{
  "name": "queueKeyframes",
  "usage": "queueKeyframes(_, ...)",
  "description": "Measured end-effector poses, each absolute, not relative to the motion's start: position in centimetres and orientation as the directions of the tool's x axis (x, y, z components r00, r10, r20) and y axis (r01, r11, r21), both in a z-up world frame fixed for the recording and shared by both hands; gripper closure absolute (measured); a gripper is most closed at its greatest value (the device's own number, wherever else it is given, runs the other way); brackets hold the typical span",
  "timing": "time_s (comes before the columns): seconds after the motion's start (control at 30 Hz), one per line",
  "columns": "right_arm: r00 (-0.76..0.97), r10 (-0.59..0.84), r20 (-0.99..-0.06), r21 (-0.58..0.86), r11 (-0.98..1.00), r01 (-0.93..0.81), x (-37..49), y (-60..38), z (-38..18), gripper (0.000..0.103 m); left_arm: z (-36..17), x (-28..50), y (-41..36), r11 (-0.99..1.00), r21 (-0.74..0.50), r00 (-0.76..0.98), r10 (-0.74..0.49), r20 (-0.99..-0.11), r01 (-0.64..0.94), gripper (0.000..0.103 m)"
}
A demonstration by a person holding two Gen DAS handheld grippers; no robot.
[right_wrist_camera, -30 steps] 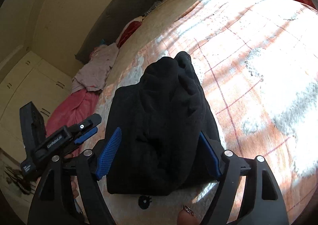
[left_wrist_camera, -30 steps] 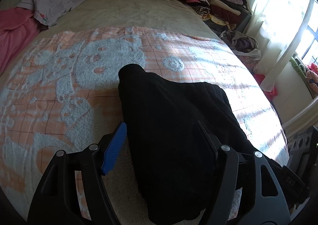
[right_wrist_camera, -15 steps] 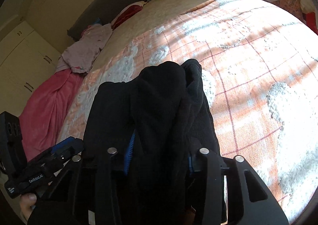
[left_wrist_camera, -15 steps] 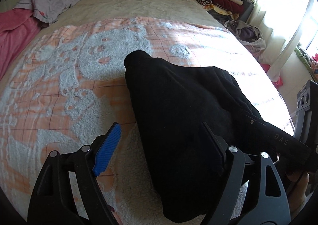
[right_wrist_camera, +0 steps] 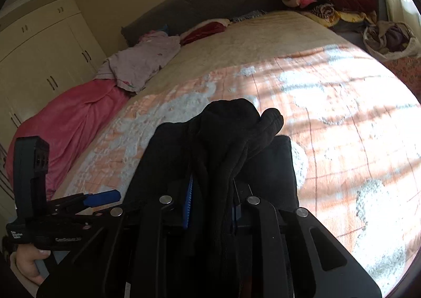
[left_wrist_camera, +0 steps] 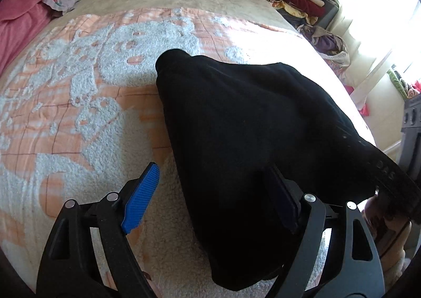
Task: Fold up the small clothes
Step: 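Lift the bundle with both grippers and carry it across the blanket, then lower the bundle onto the blanket and open both grippers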
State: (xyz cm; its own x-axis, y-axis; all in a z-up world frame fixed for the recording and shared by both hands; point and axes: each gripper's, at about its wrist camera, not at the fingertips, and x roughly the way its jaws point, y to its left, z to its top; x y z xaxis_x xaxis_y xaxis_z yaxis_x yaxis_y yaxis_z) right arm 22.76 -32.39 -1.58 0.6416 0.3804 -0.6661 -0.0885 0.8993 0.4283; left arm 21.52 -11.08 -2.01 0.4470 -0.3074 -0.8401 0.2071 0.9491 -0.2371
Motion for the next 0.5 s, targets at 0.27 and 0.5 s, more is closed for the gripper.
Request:
queueKeyframes(0.27,0.648,0.369,-0.666,0.500,0.866,0.021,20.2,-35.2,-4.1,0.064,-2.7,20.7,-12.1,0.950,-0.212,0.440,-0.295,-0.848,0.227,0.028)
queueKeyframes(0.5,0.660,0.308,-0.685,0.431,0.902,0.026,17.6,-34.0,-2.7,0.057,-2.4,19.8,-12.0,0.957,-0.180,0.459,-0.269,-0.846,0.229,0.027)
